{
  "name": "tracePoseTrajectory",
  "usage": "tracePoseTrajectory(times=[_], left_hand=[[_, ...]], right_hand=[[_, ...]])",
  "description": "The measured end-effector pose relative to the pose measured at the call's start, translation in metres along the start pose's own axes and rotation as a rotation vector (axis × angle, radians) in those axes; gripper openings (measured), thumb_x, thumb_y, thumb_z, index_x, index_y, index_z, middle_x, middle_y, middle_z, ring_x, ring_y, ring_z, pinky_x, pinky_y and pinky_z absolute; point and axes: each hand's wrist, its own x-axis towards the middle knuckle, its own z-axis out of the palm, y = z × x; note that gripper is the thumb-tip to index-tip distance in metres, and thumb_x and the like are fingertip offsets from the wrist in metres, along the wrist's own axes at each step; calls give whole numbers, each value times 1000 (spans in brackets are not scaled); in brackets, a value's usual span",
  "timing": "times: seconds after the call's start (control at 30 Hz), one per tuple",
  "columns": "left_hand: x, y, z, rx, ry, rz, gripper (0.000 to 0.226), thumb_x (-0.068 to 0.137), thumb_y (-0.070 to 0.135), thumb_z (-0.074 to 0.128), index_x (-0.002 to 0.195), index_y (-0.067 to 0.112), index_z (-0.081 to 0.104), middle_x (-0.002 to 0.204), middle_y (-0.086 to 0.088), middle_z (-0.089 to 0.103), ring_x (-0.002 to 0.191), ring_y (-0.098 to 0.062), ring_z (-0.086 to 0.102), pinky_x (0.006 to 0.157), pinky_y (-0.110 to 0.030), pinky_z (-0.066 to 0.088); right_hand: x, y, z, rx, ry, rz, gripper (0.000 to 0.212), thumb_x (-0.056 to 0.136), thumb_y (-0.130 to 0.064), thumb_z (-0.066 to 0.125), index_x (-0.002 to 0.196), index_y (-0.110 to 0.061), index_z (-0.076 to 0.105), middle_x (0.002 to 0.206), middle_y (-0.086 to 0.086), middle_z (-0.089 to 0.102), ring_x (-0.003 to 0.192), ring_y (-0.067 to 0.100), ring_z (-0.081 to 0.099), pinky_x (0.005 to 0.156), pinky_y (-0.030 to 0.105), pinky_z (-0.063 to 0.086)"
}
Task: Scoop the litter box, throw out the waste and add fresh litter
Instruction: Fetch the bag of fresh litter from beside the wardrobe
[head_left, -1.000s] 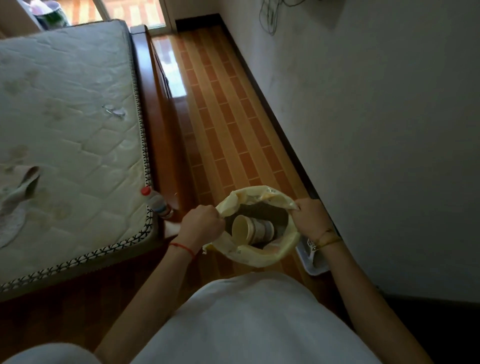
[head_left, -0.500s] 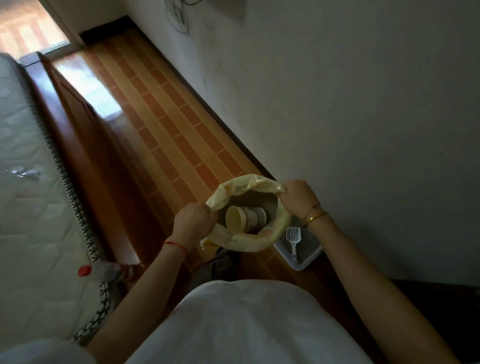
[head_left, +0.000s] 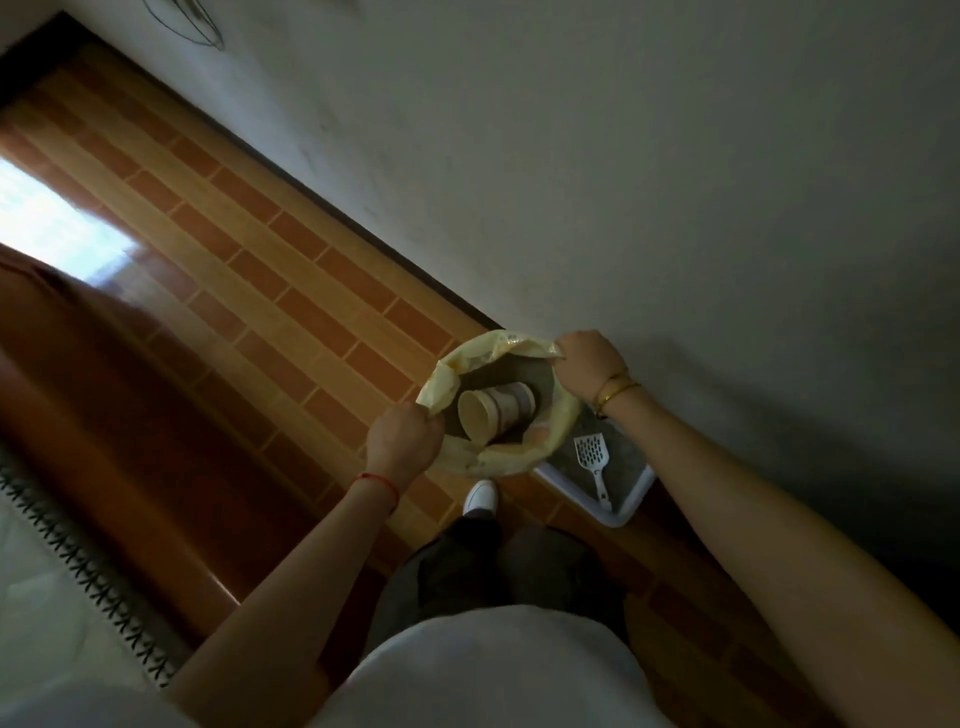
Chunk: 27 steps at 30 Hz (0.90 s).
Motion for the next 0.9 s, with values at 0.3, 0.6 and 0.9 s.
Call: tracePoseTrajectory(times=[0.3, 0.6, 0.9], left_hand=[[141, -25, 83, 4, 37, -23, 32, 96, 29, 44, 86, 7, 66, 72, -5, 59, 66, -22, 59, 52, -26, 41], [263, -75, 201, -52, 63, -10, 33, 95, 26, 47, 70, 8, 59, 70, -10, 62, 63, -27, 57, 48, -27, 34], [366, -113, 316, -210, 7, -25, 34, 99, 26, 46, 82, 6, 67, 73, -9, 65, 61, -18, 58, 49, -22, 40]], right_hand=[[124, 49, 93, 9, 17, 9, 13, 84, -10, 52, 82, -4, 63, 89, 22, 66, 83, 37, 62, 63, 29, 38], [227, 116, 227, 1, 0, 16, 13, 90, -12, 49, 79, -15, 55, 77, 7, 54, 72, 24, 54, 59, 28, 38], [315, 172, 348, -120, 15, 13, 15, 90, -15, 49, 81, -10, 60, 81, 9, 57, 70, 24, 53, 56, 26, 36]])
